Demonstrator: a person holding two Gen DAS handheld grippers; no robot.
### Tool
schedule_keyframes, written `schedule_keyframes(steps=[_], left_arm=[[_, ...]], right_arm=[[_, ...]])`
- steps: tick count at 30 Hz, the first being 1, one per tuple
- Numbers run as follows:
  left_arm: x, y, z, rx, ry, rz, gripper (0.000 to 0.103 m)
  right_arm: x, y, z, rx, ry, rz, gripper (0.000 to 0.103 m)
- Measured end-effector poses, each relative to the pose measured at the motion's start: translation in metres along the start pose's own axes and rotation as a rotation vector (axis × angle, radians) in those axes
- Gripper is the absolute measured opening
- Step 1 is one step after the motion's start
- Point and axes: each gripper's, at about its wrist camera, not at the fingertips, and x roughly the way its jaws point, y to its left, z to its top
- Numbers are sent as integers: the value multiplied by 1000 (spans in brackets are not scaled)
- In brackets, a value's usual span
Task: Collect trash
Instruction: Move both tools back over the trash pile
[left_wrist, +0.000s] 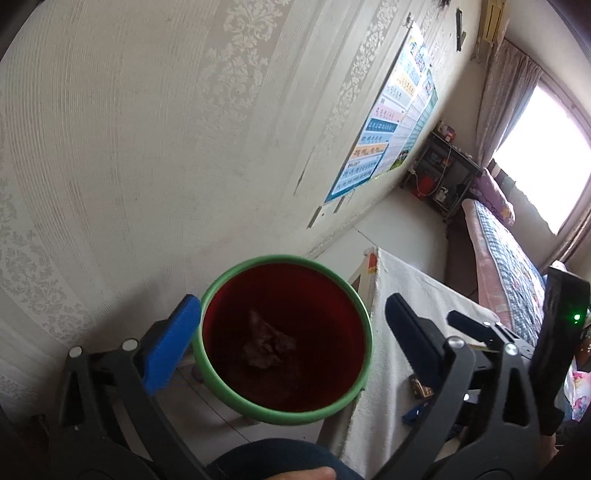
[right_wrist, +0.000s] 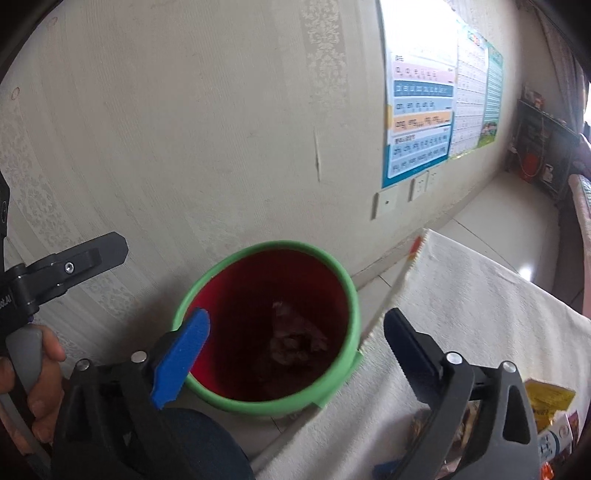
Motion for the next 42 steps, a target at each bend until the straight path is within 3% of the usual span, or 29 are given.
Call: schedule_keyframes(steps=[12,31,42], left_arm=[[-7,-48,-30,65,54,-65,98],[15,-195,-117,322,253,-273,98],[32,-239,-156,423,360,-288,98]], right_arm=[[-66,-37,-42,78,-16,-61,96],[-173,-166,-155,285,-2,-308,96],[-200,-210,-208,394,32,-375,96]])
